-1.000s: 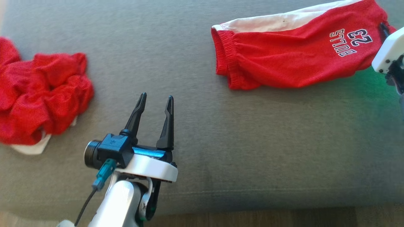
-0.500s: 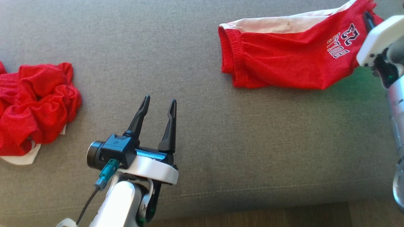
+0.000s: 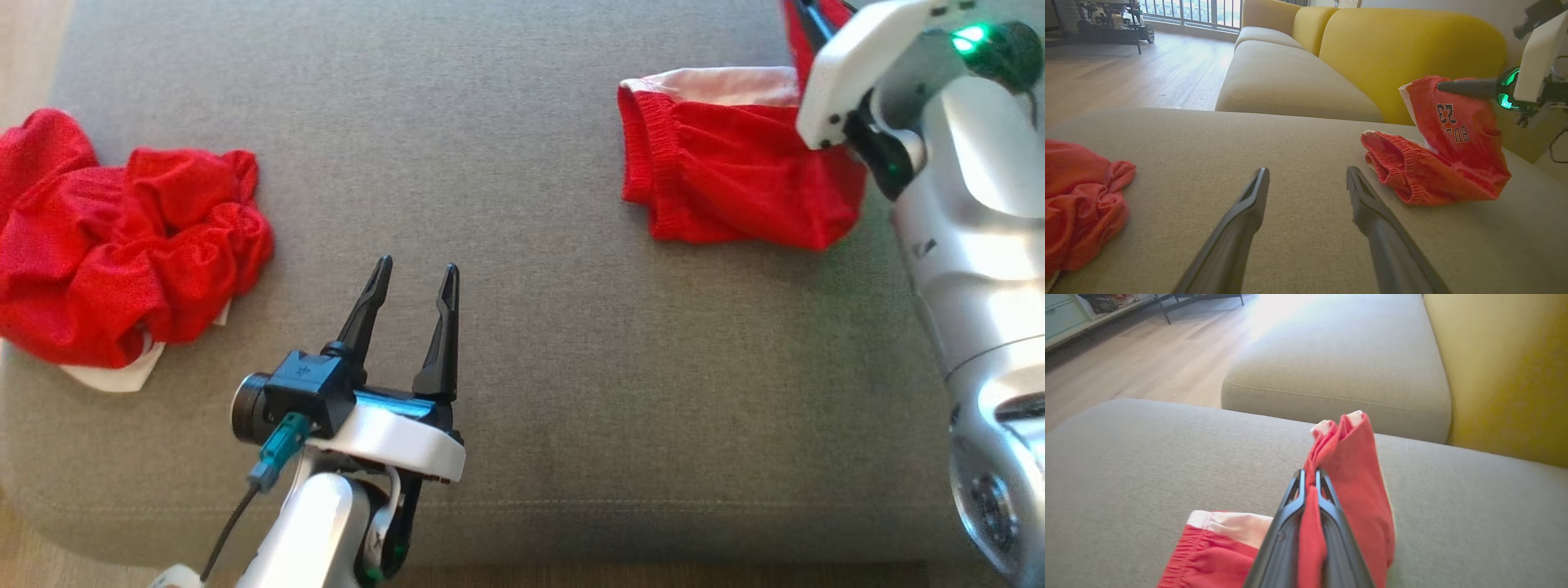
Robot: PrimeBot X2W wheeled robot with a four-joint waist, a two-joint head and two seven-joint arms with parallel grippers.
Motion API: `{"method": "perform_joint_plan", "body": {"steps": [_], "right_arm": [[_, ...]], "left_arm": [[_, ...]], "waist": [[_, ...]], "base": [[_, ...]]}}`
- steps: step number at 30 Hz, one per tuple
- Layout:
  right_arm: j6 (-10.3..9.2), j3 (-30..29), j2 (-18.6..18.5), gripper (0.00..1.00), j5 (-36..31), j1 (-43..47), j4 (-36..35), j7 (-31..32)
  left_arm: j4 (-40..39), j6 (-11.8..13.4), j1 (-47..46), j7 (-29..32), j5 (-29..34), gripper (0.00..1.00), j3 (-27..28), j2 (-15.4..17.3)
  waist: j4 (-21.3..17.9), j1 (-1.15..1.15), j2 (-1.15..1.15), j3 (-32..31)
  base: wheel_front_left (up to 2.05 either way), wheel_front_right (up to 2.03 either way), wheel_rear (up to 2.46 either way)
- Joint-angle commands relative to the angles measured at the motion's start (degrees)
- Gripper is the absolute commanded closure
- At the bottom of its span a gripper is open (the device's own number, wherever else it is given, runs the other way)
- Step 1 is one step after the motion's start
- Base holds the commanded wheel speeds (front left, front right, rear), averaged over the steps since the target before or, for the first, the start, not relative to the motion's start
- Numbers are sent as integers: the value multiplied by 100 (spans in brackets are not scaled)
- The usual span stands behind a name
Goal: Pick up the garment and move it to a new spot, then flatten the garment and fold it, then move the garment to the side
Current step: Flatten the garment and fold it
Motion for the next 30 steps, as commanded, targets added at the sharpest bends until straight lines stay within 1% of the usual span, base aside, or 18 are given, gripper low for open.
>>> {"method": "perform_joint_plan", "body": {"steps": [1, 6, 12, 16, 20, 21, 22, 23, 24, 27, 30], "right_arm": [[-2, 128, 149, 100, 90, -100, -268, 12], [-2, 764, 207, 100, 627, 292, -850, 198], [-2, 1349, 59, 100, 1086, 961, -1634, 572], [-2, 1571, -52, 100, 1301, 1409, -2255, 817], [-2, 1627, -95, 100, 1414, 1835, -2834, 1026], [-2, 1609, -94, 98, 1425, 1935, -2946, 1069], [-2, 1580, -85, 77, 1438, 2036, -3037, 1116], [-2, 1542, -70, 40, 1442, 2135, -3113, 1152], [-2, 1504, -52, 0, 1443, 2237, -3177, 1187], [-2, 1303, 78, 0, 1565, 2578, -3380, 1262], [-2, 1099, 203, 0, 1751, 2949, -3760, 1135]], "left_arm": [[-168, 27, -30, -29, -14, 0, 137, 27], [-185, 55, -11, -29, -50, 0, 121, 27], [-198, 81, -6, -29, -99, 0, 119, 27], [-217, 98, 3, -29, -95, 0, 141, 27], [-235, 103, 8, -29, -80, 0, 158, 27], [-239, 105, 4, -29, -79, 0, 162, 27], [-240, 106, -1, -29, -78, 0, 159, 27], [-238, 103, -7, -29, -78, 0, 153, 27], [-232, 102, -11, -29, -79, 0, 144, 27], [-206, 100, -5, -29, -87, 0, 124, 27], [-192, 104, 29, -29, -94, 0, 136, 27]], "waist": [[45, 0, 0, -15], [146, 0, 0, -6], [213, 0, 0, -8], [202, 0, 0, 2], [159, 0, 0, 10], [147, 0, 0, 11], [138, 0, 0, 9], [131, 0, 0, 3], [127, 0, 0, -6], [127, 0, 0, -65], [124, 0, 0, -148]], "base": [[0, 0, 0], [0, 0, 0], [0, 0, 0], [0, 0, 0], [0, 0, 0], [0, 0, 0], [0, 0, 0], [0, 0, 0], [0, 0, 0], [0, 0, 0], [0, 0, 0]]}}
